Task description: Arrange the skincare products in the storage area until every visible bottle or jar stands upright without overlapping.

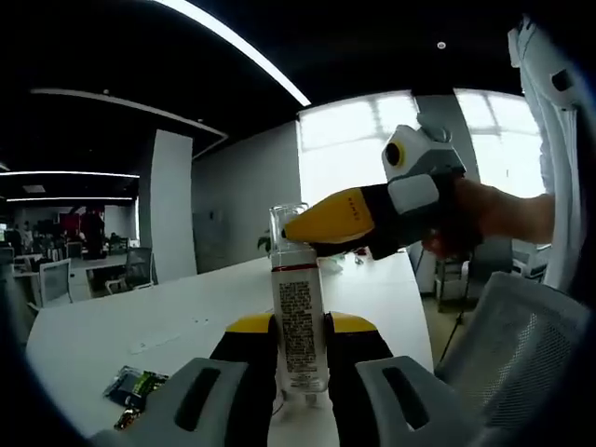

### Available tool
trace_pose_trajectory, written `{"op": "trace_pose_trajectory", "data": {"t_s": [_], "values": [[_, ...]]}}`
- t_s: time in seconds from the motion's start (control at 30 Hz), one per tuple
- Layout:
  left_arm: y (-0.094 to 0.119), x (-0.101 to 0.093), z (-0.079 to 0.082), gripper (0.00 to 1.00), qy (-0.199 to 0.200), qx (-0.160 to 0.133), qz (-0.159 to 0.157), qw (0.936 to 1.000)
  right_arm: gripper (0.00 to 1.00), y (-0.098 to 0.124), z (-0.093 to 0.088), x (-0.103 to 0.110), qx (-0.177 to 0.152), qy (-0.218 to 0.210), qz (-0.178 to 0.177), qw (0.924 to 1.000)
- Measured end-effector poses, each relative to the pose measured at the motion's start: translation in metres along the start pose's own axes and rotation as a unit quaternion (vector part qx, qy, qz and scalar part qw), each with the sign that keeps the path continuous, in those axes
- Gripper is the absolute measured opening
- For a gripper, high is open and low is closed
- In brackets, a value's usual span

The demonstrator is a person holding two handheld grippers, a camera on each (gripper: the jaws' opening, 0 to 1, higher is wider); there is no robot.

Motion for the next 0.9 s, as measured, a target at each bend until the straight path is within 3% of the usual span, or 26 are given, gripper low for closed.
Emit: {"op": "trace_pose_trajectory", "data": {"t_s": [0.13, 0.37, 0.43, 0.6, 0.73, 0.9], "values": [[0.001, 0.0, -0.001, 0.14, -0.026, 0.003, 0.002, 0.9997, 0.17, 0.003, -0.004, 0.002, -0.013, -0.006, -0.021, 0.9997], [0.003, -0.004, -0.008, 0.14, -0.033, 0.007, -0.025, 0.9991, 0.17, 0.008, -0.012, 0.004, -0.029, -0.02, -0.051, 0.9981], [0.002, -0.006, -0.012, 0.14, -0.028, 0.009, -0.036, 0.9989, 0.13, 0.009, -0.014, 0.006, -0.029, -0.022, -0.056, 0.9978], [0.003, -0.009, -0.019, 0.14, -0.019, 0.016, -0.053, 0.9983, 0.11, 0.007, -0.022, 0.007, -0.026, -0.012, -0.08, 0.9964], [0.003, -0.01, -0.028, 0.14, -0.026, 0.029, -0.062, 0.9974, 0.11, 0.005, -0.032, 0.009, -0.016, 0.02, -0.105, 0.9941], [0.002, -0.011, -0.037, 0.15, -0.038, 0.041, -0.073, 0.9957, 0.1, 0.003, -0.041, 0.008, -0.013, 0.026, -0.122, 0.9921]]}}
Point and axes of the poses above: the point that each gripper's makers call its tool centre point, and the gripper's own axes: y roughly backward along the fingers, x roughly to its left, z roughly out of its top, the point moved 9 cm from there along y, roughly backward along the fingers, and after that the axes turned 10 degrees about -y, right-handed, at the moved point
